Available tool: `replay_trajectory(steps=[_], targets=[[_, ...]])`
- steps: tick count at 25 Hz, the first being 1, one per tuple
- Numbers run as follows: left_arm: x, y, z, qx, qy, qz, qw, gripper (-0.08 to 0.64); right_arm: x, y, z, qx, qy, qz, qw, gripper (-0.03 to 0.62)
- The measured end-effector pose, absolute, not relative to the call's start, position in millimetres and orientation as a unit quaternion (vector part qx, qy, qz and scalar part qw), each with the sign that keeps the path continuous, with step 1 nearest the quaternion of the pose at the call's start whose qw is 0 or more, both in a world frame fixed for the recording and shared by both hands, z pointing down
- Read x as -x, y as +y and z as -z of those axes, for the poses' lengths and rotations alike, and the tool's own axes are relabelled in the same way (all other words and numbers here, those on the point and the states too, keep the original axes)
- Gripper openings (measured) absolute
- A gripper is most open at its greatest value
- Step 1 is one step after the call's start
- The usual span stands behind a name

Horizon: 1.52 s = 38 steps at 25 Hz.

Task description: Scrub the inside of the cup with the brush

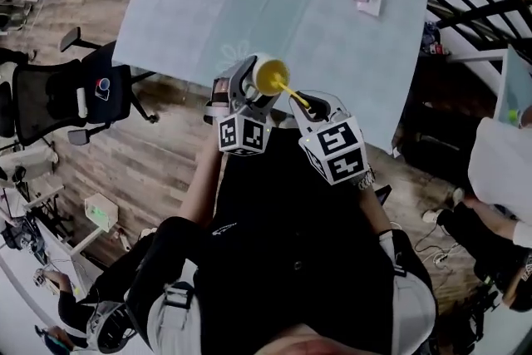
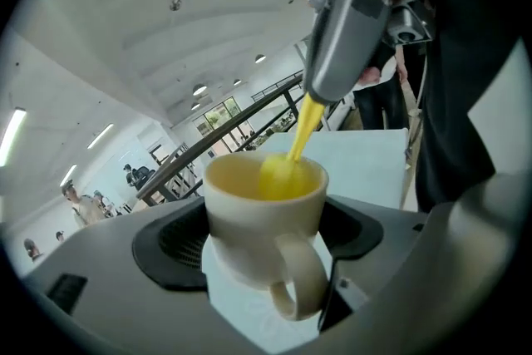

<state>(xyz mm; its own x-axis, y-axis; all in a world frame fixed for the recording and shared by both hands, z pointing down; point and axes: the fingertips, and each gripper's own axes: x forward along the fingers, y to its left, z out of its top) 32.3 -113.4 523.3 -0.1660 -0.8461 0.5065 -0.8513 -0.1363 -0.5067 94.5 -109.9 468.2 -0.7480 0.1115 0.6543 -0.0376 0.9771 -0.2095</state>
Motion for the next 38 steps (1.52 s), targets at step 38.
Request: replay_trajectory(steps=[38], targets=[[-84.8,-118.0,-490.7,-0.640,-0.613,-0.455,-0.089,0.403,-109.7,-114.8,-437.0,0.008,-0.947,-0.103,0.303,0.038]])
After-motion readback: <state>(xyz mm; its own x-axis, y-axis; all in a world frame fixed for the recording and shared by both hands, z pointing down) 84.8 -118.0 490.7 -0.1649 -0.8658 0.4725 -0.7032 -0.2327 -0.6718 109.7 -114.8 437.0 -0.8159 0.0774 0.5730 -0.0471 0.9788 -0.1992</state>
